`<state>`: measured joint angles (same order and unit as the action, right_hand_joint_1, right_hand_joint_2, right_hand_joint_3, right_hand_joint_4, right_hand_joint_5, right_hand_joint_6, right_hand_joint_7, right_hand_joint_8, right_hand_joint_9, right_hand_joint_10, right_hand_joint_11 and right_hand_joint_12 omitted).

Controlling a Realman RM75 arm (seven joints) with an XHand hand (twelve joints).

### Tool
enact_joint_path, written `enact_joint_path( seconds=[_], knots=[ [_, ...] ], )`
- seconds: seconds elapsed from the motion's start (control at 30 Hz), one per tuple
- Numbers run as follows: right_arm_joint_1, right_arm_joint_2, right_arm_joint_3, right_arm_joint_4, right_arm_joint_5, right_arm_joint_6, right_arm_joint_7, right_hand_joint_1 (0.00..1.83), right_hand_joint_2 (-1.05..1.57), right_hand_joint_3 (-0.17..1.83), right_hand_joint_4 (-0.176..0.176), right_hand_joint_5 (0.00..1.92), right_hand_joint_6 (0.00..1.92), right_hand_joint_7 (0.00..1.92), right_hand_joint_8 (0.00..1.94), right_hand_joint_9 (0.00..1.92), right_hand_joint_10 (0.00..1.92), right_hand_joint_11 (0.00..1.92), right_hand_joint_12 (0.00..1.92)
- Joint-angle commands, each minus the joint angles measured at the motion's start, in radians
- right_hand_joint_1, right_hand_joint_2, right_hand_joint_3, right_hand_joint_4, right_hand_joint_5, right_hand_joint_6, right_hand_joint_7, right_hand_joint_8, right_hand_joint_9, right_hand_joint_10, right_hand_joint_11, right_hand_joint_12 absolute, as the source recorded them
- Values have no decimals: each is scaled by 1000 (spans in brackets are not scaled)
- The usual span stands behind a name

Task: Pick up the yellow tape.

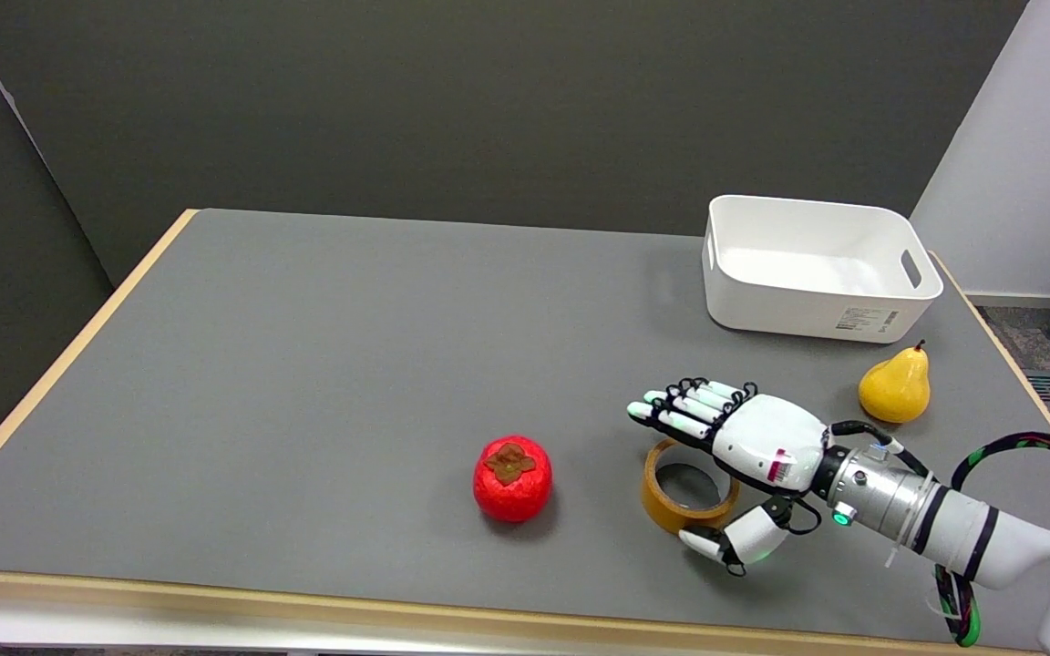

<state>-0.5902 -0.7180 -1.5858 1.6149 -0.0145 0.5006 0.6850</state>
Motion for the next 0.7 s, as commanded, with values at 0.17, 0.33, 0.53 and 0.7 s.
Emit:
enact_joint_path(
  seconds=[0.17, 0.33, 0.53, 0.7],
  knots=[
    [44, -27, -37, -30, 8, 4, -4, 598, 553, 954, 55, 75, 265, 198, 286, 190, 637, 134, 1248],
    [51, -39, -37, -31, 8, 4, -4, 772, 647, 972, 68, 218, 488, 452, 532, 440, 910, 348, 1441],
    [52, -39, -37, -27, 8, 2, -4, 806, 654, 988, 75, 249, 555, 490, 596, 499, 953, 409, 1505],
    [67, -47, -37, -27, 8, 4, -4, 888, 677, 943, 93, 332, 665, 573, 708, 552, 1085, 473, 1559]
  ],
)
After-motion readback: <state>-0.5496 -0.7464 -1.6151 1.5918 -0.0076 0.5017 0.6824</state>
